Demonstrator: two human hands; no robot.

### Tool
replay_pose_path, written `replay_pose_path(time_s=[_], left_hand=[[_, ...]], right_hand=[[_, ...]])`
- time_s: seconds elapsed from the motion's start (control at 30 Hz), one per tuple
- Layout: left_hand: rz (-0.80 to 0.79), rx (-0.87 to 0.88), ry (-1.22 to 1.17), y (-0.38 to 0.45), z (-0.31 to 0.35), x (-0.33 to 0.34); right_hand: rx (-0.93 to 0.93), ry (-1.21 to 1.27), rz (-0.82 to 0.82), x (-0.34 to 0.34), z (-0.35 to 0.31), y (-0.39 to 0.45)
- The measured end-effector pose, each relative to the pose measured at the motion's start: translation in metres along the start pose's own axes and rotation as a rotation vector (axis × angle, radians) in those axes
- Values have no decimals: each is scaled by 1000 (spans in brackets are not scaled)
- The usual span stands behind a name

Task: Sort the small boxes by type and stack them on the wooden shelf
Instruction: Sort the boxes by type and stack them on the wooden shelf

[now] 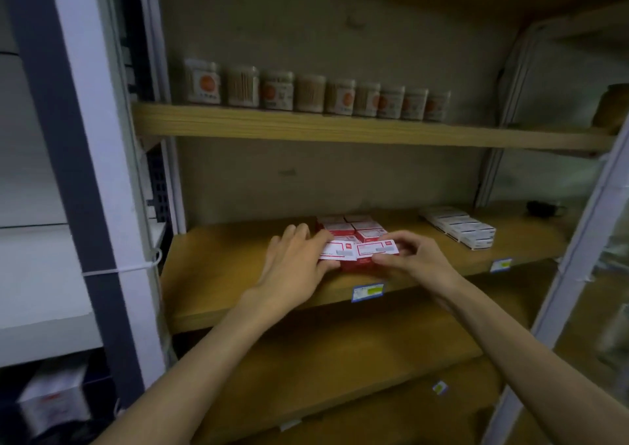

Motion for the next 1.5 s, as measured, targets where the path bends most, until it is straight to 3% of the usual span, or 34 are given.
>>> replay_pose_path(time_s=[0.37, 0.5, 0.67, 1.0, 1.23, 1.37, 1.5], left_hand=[[-101, -322, -35, 72, -2, 66], [-52, -397, -89, 79, -2, 79], [58, -435, -101, 77, 1, 75], [17, -369, -45, 55, 9, 63], [58, -293, 64, 20, 25, 27], [81, -276, 143, -10, 26, -5], [99, -288, 66, -50, 14, -38]], right_hand=[[-52, -218, 71, -40, 55, 80], [-65, -275, 60, -44, 67, 90], [-72, -294, 47, -39, 73, 95], [-136, -594, 105, -39, 62, 95], [-497, -746, 74, -10, 16, 66], [-654, -617, -6, 25, -24, 40], [-722, -514, -103, 64, -60, 14]])
Point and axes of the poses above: each hand's wrist, its own y-axis towards the middle knuckle, its own x-axis out of the palm, z = x × y, the point moved 8 cm from there along y, towards the middle knuckle, and after that the axes turned 7 degrees about -y, right-handed, at the moved point
